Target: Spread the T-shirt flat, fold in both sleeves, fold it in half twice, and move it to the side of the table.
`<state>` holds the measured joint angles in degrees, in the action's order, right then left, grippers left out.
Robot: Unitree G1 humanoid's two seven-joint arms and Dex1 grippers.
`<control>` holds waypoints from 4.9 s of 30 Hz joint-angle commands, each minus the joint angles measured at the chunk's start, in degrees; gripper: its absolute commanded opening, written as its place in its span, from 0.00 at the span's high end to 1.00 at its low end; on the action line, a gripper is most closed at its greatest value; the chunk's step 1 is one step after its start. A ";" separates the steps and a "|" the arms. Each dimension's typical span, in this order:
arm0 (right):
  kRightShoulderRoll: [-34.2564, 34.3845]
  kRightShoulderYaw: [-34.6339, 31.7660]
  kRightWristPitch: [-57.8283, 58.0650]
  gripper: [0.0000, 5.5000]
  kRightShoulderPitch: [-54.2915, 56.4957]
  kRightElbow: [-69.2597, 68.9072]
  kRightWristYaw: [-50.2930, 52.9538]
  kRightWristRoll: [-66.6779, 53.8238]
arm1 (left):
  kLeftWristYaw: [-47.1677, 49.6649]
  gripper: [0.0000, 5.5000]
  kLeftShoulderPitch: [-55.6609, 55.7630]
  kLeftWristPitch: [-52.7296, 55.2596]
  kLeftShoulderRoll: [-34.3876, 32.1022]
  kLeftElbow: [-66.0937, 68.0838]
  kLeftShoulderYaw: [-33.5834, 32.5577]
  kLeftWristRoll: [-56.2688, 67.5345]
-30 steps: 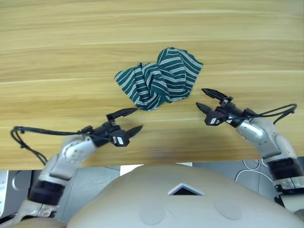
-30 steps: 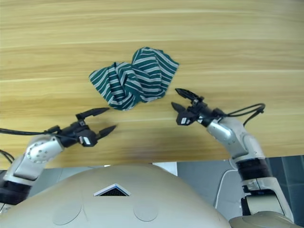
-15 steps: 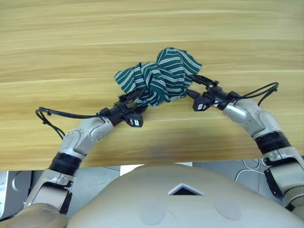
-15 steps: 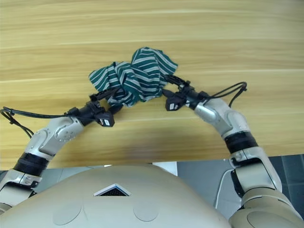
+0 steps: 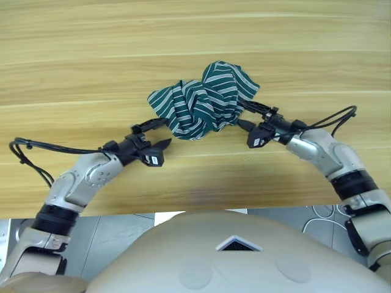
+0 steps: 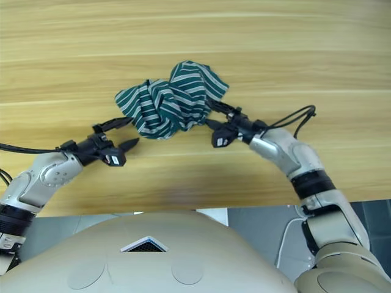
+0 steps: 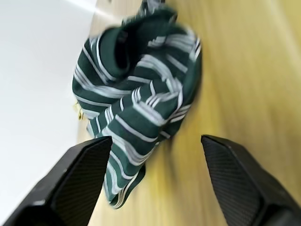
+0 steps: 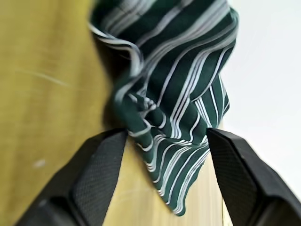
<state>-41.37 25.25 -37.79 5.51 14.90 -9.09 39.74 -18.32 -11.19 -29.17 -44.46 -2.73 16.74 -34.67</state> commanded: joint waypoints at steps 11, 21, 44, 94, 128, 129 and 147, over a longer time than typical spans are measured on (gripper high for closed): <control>3.53 6.39 1.10 0.43 2.23 9.77 -2.65 3.87 | -0.08 0.35 1.76 0.22 1.72 7.28 5.63 -4.26; 2.70 7.07 -1.40 0.68 2.43 12.04 -2.27 1.41 | -0.67 0.35 2.00 -0.41 1.24 7.91 6.30 -3.14; 3.27 6.79 -3.65 1.00 2.52 14.16 -1.49 -1.40 | 4.75 0.35 4.33 -2.08 1.31 6.56 2.25 -2.84; 2.04 2.42 -10.97 1.00 -0.74 13.67 -0.28 -13.88 | 5.21 1.00 0.86 -12.89 3.98 4.85 -2.32 19.03; 22.25 -10.57 9.81 1.00 64.54 62.00 34.23 -25.32 | 31.20 1.00 77.24 5.96 18.85 80.75 -10.66 28.44; 21.72 -11.24 7.18 1.00 60.12 61.87 29.20 -26.13 | 27.92 1.00 72.10 4.30 18.87 80.93 -10.97 28.25; 1.58 -10.03 -16.65 1.00 -6.44 20.54 -22.09 -38.48 | -19.75 0.95 13.16 -30.26 11.02 48.82 -1.30 34.98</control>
<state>-39.46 15.72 -56.41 0.82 37.99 -30.22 0.98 -36.51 5.83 -62.59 -32.71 46.49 14.58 2.63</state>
